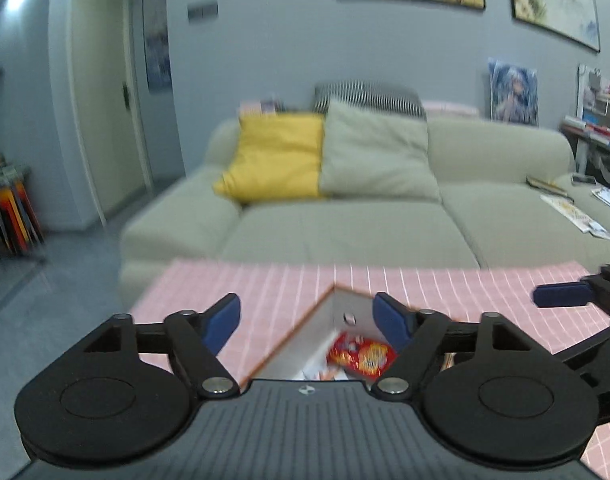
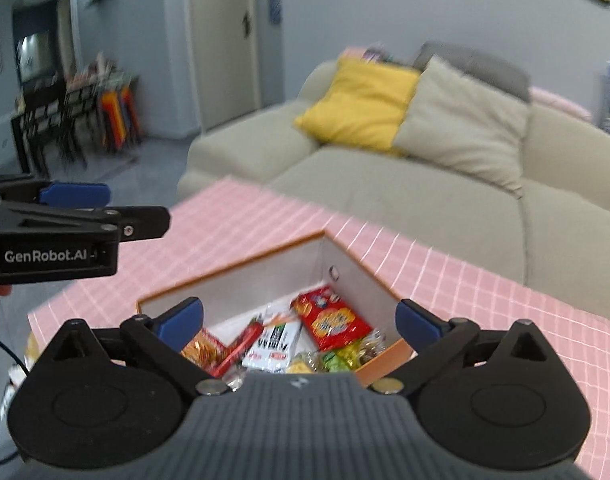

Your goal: Organize snacks

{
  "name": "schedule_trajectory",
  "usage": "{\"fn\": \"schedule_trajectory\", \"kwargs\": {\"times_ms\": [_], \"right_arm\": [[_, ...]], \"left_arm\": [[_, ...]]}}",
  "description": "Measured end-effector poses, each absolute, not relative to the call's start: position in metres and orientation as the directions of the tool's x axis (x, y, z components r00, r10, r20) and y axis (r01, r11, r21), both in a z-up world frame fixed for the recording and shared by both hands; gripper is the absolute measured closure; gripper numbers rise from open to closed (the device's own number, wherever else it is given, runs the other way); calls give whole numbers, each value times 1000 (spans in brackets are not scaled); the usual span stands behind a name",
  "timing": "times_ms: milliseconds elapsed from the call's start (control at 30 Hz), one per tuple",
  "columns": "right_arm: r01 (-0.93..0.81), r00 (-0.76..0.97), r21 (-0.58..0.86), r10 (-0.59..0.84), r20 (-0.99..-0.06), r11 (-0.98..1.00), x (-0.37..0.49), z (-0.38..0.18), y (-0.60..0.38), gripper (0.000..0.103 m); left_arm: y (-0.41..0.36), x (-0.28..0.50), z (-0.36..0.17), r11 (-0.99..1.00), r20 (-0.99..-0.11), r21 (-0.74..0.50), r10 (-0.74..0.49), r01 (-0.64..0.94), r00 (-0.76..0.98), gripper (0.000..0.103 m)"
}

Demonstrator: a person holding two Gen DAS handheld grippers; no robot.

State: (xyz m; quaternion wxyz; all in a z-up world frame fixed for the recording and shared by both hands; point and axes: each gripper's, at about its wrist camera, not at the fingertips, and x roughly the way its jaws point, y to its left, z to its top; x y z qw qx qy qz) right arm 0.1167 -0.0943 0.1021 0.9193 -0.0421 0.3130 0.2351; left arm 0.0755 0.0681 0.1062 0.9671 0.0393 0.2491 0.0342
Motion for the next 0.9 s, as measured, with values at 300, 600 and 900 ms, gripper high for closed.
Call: {"fn": "schedule_trajectory", "kwargs": {"times_ms": [300, 600, 900], "right_arm": [[-346, 830, 43, 327, -452, 937, 48, 110, -140, 4], [-320, 822, -38, 258, -508, 947, 13, 64, -139, 4], [-320, 772, -40, 236, -590, 947, 20, 33, -134, 4]], "left_arm": [[35, 36, 113, 991, -375, 101, 115, -83, 920, 9], [33, 21, 70, 991, -503, 73, 131, -109, 855, 9], [30, 18, 31, 985, -599, 106, 171, -134, 782, 9]]}}
